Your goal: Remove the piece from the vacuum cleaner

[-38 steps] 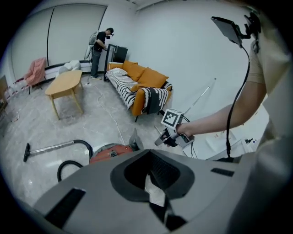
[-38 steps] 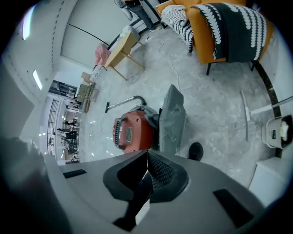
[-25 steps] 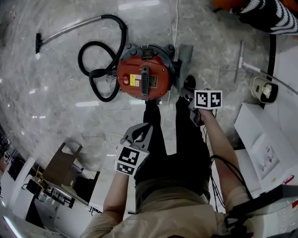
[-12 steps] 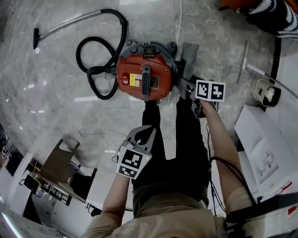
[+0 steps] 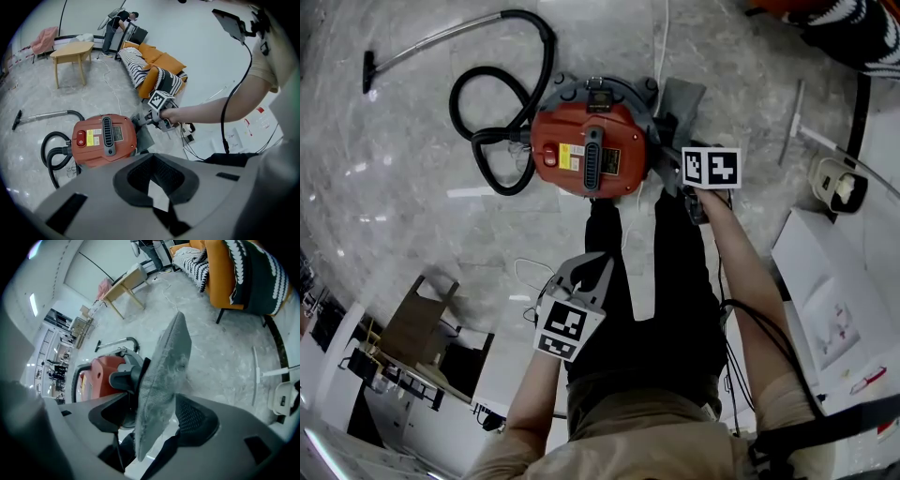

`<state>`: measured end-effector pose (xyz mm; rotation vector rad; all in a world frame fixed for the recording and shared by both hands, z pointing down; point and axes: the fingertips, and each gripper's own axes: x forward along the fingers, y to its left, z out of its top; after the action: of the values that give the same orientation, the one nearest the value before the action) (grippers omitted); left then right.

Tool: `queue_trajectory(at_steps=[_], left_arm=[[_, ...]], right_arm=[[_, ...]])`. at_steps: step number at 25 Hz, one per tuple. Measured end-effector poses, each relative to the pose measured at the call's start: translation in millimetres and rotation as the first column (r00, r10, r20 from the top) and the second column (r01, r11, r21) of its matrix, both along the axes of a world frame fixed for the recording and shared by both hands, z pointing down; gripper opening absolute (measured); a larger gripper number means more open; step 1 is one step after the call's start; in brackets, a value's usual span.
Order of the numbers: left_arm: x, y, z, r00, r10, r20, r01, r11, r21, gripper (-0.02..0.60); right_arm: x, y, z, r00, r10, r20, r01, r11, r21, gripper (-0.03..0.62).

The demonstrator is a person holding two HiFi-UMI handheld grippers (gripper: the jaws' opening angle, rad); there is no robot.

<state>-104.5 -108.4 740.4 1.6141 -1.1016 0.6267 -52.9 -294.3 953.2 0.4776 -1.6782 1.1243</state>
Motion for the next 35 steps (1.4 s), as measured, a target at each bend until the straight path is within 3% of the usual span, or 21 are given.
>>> queue_trajectory(at_steps=[7, 12, 20, 26, 33, 35], left_arm=[[5, 0, 4, 0.999, 0.032, 0.002, -0.032, 0.999, -0.011, 0.005], [8, -5, 4, 0.999, 0.046, -0.004, -0.046, 0.999, -0.009, 0.005], [11, -11, 7, 0.998, 0.060, 0.000, -0.060, 0.998, -0.020, 0.005], [14, -22, 6, 0.997, 0.074, 0.001, -0.074, 0.997, -0.008, 0.005], [21, -20, 5, 0.997, 0.081, -0.006, -0.081, 0.997, -0.003, 0.005], [19, -16, 5, 0.997, 0.082, 0.001, -0.082, 0.997, -0.004, 0.005]], right_arm=[[10, 2, 8, 0.999, 0.026, 0.032, -0.024, 0.998, -0.052, 0.316], [26, -7, 10, 0.995, -0.098, -0.012, 0.098, 0.995, 0.025, 0.281], [27, -7, 12, 0.992, -0.127, -0.020, 0.127, 0.991, 0.032, 0.276], [31, -12, 13, 0.975, -0.208, -0.075, 0.216, 0.969, 0.117, 0.276], [24, -4, 9, 0.979, -0.202, -0.022, 0.203, 0.972, 0.120, 0.155], [22, -3, 9, 0.980, -0.198, -0.012, 0.198, 0.973, 0.122, 0.147]])
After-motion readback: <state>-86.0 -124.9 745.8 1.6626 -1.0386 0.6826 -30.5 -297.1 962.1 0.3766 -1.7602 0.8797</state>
